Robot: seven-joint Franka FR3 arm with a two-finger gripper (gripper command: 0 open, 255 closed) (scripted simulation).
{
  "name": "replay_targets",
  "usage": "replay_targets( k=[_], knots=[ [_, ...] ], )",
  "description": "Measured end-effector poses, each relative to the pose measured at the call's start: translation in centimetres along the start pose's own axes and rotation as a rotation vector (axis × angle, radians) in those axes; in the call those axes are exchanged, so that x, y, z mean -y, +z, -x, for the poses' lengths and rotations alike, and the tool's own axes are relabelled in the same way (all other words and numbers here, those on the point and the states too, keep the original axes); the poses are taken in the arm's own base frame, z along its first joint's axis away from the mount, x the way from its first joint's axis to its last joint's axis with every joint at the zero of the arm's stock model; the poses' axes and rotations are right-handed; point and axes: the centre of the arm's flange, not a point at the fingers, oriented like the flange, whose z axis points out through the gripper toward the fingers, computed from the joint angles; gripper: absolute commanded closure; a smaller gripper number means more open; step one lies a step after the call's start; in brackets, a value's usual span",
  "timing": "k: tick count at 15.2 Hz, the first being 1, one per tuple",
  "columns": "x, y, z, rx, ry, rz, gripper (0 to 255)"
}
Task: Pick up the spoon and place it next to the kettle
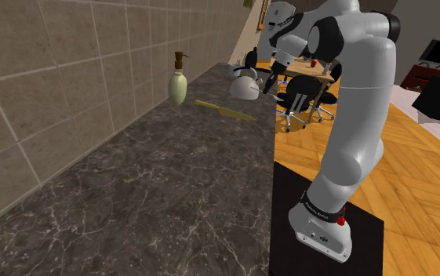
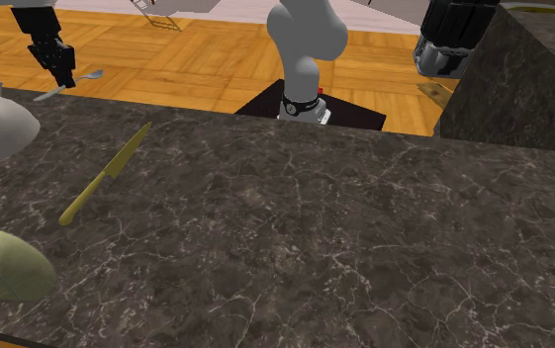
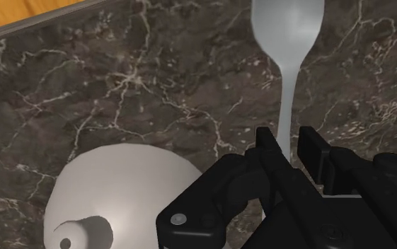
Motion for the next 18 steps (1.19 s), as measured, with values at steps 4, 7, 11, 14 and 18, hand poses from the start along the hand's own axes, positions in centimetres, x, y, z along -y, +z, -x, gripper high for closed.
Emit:
replay_targets(
  k=[4, 7, 11, 14, 18],
  knots=[
    [-0.3, 2.1, 0.5, 0.000, 0.000, 0.000, 255],
    [-0.5, 3.5, 0.9, 0.000, 0.000, 0.000, 255],
    [-0.8, 5.7, 1.3, 0.000, 0.000, 0.000, 255],
    [-0.8, 7.1, 1.7, 0.000, 0.000, 0.000, 255],
    [-1.0, 7.9, 1.7, 0.000, 0.000, 0.000, 255]
  ],
)
